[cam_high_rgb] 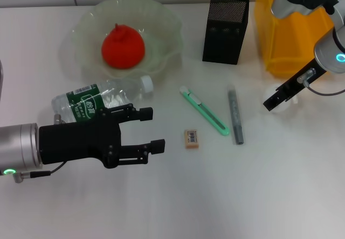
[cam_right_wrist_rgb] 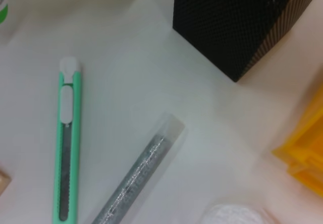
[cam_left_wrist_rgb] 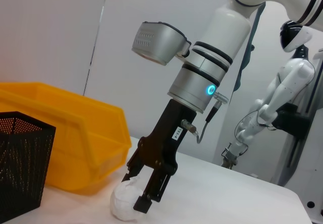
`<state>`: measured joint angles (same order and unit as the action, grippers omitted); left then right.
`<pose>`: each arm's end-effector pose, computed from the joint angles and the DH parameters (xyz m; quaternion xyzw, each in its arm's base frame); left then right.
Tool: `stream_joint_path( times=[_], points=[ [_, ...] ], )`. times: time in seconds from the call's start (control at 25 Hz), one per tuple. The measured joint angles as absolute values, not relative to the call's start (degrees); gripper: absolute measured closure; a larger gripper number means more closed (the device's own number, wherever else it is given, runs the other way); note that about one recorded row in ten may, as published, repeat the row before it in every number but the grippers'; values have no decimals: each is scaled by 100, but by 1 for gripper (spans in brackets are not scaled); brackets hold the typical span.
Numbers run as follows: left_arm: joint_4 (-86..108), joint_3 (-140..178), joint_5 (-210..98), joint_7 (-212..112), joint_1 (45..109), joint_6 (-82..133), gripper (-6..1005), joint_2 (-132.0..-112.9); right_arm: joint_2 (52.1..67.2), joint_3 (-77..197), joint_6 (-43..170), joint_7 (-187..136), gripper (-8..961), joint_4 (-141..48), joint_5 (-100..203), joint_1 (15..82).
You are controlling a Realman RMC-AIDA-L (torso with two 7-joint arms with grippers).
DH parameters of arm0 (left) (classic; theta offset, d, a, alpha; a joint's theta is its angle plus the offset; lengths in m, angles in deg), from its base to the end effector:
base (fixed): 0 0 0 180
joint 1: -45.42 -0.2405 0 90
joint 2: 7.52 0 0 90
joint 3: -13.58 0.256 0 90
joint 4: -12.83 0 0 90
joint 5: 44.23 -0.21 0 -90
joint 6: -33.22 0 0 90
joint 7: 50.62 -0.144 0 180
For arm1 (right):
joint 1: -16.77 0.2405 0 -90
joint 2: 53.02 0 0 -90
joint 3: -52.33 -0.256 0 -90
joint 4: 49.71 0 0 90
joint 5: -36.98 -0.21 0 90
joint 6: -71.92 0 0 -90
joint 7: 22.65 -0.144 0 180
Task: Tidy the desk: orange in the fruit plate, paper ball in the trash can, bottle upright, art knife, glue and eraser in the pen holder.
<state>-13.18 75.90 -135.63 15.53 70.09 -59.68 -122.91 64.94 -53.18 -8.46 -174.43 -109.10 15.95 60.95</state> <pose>-0.2673 0.2798 -0.0271 -0.9337 -0.1713 -0.3093 0.0562 0.2060 0.3992 -0.0006 -0.8654 0.3815 -0.2209 0.2381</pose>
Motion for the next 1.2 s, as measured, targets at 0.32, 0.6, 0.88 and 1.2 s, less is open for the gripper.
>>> stream_joint_path(
  times=[0.32,0.6,0.88,1.2],
  points=[
    [-1318,7548,-13571,1563,7029,-5924,199,-12301,6501,-5344,-759,-17391,297,-10881,1554,6072],
    [-1318,7546,-13565,1565,7037,-5917,199,-12310,6502,-5362,-785,-17390,352,-10914,1509,6095],
    [-1318,7546,-13574,1565,7052,-5902,199,-12315,6477,-5441,-1634,-17447,444,-11986,1124,6056],
    [-1318,7546,-13588,1557,7057,-5880,199,-12328,6468,-6370,-2596,-17685,462,-14111,1266,6042]
  ],
)
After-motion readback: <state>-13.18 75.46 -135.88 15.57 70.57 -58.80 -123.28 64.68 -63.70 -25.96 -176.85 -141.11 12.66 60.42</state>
